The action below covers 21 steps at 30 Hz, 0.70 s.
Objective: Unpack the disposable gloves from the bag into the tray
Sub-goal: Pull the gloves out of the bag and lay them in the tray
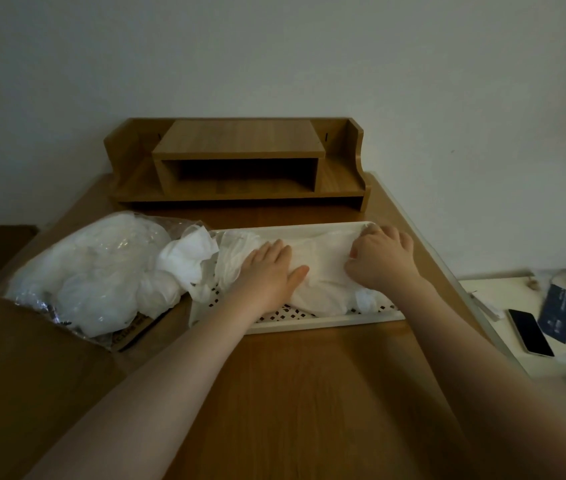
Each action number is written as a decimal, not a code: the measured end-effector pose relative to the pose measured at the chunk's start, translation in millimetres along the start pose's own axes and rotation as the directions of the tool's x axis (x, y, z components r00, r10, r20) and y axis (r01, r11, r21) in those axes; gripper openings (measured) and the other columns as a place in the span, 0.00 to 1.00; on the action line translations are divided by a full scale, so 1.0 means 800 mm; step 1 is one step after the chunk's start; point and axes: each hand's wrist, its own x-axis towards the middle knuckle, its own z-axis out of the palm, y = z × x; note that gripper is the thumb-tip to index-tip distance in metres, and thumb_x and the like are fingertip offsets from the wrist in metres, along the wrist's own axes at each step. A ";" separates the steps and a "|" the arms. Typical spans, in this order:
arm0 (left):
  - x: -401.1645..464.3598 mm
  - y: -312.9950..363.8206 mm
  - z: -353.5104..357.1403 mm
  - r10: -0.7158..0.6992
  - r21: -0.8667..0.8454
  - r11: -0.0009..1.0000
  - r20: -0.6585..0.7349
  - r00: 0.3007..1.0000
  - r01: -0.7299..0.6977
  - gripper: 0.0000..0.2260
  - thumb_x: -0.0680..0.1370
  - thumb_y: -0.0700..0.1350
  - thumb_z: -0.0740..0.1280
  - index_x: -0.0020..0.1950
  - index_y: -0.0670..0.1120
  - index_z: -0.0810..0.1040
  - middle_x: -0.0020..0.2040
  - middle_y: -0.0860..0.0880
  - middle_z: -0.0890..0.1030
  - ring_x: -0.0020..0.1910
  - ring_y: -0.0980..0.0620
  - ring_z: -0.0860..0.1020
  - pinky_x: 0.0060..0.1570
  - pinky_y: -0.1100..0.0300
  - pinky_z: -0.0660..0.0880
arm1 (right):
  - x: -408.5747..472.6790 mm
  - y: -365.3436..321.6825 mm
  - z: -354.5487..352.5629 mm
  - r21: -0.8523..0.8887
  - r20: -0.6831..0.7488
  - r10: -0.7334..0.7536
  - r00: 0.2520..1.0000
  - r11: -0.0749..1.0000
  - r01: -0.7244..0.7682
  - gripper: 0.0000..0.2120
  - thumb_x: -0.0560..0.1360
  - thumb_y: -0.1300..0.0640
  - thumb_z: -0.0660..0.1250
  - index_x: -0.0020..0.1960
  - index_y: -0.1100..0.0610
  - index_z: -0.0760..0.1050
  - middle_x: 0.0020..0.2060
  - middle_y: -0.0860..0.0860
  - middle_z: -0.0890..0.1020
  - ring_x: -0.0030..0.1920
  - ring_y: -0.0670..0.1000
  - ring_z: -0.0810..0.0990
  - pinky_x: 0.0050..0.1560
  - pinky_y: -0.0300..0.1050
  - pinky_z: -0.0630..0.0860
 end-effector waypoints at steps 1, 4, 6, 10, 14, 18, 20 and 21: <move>0.000 -0.004 0.001 -0.010 0.015 1.000 -0.017 1.000 0.010 0.30 0.81 0.61 0.43 0.78 0.46 0.44 0.78 0.46 0.43 0.77 0.48 0.42 0.73 0.52 0.40 | 0.002 0.004 -0.002 0.014 -0.017 0.020 1.000 1.000 -0.020 0.16 0.76 0.55 0.56 0.60 0.56 0.75 0.63 0.54 0.71 0.67 0.58 0.64 0.69 0.56 0.56; -0.004 -0.014 -0.001 -0.051 0.077 0.995 -0.066 0.997 0.056 0.32 0.79 0.65 0.43 0.78 0.49 0.43 0.78 0.47 0.41 0.76 0.47 0.40 0.72 0.50 0.38 | 0.007 0.010 -0.002 -0.024 -0.065 0.117 0.991 0.993 -0.118 0.20 0.75 0.60 0.56 0.66 0.55 0.70 0.64 0.55 0.72 0.69 0.60 0.63 0.72 0.62 0.48; -0.007 -0.017 -0.003 -0.092 0.082 0.992 -0.064 0.994 0.097 0.34 0.77 0.67 0.45 0.78 0.51 0.43 0.78 0.48 0.40 0.76 0.47 0.38 0.72 0.48 0.38 | 0.003 0.003 -0.003 0.011 -0.187 0.120 0.975 0.993 -0.120 0.22 0.74 0.61 0.57 0.67 0.54 0.68 0.69 0.56 0.67 0.72 0.61 0.58 0.72 0.62 0.42; -0.003 -0.020 -0.003 -0.101 0.065 0.992 -0.038 0.994 0.104 0.33 0.78 0.65 0.48 0.78 0.52 0.42 0.78 0.49 0.38 0.76 0.48 0.37 0.71 0.45 0.36 | -0.013 -0.046 0.001 0.067 -0.342 -0.366 0.866 0.909 0.411 0.21 0.79 0.54 0.57 0.72 0.54 0.63 0.75 0.53 0.58 0.76 0.54 0.49 0.73 0.48 0.38; -0.012 -0.029 -0.005 -0.067 -0.034 0.997 -0.057 0.996 0.065 0.26 0.83 0.53 0.48 0.78 0.51 0.42 0.78 0.48 0.39 0.76 0.50 0.38 0.73 0.49 0.39 | -0.010 -0.063 0.037 0.102 0.118 -0.461 0.879 0.886 0.451 0.29 0.81 0.42 0.48 0.77 0.56 0.50 0.77 0.53 0.52 0.77 0.51 0.46 0.74 0.48 0.40; -0.040 -0.047 -0.011 -0.043 -0.032 0.999 -0.064 0.997 0.041 0.24 0.83 0.50 0.47 0.78 0.48 0.44 0.78 0.47 0.41 0.76 0.50 0.40 0.74 0.50 0.42 | -0.009 -0.060 0.023 0.056 0.052 -0.273 0.961 0.961 0.270 0.28 0.81 0.42 0.43 0.74 0.57 0.61 0.75 0.54 0.59 0.76 0.52 0.53 0.75 0.52 0.44; -0.055 -0.051 -0.015 -0.011 -0.023 1.000 -0.076 0.997 0.010 0.24 0.83 0.48 0.48 0.78 0.48 0.46 0.78 0.47 0.44 0.77 0.49 0.43 0.73 0.52 0.43 | -0.018 -0.082 0.002 0.141 -0.209 -0.284 0.936 0.938 0.316 0.21 0.82 0.48 0.49 0.67 0.57 0.71 0.69 0.53 0.71 0.70 0.53 0.66 0.73 0.50 0.55; -0.059 -0.050 -0.018 0.000 -0.022 1.000 -0.085 0.996 -0.001 0.23 0.83 0.48 0.49 0.78 0.48 0.47 0.78 0.47 0.46 0.77 0.49 0.45 0.73 0.52 0.44 | -0.021 -0.096 -0.009 0.210 -0.336 -0.295 0.895 0.902 0.377 0.17 0.82 0.52 0.53 0.63 0.57 0.74 0.64 0.53 0.76 0.64 0.53 0.72 0.69 0.49 0.63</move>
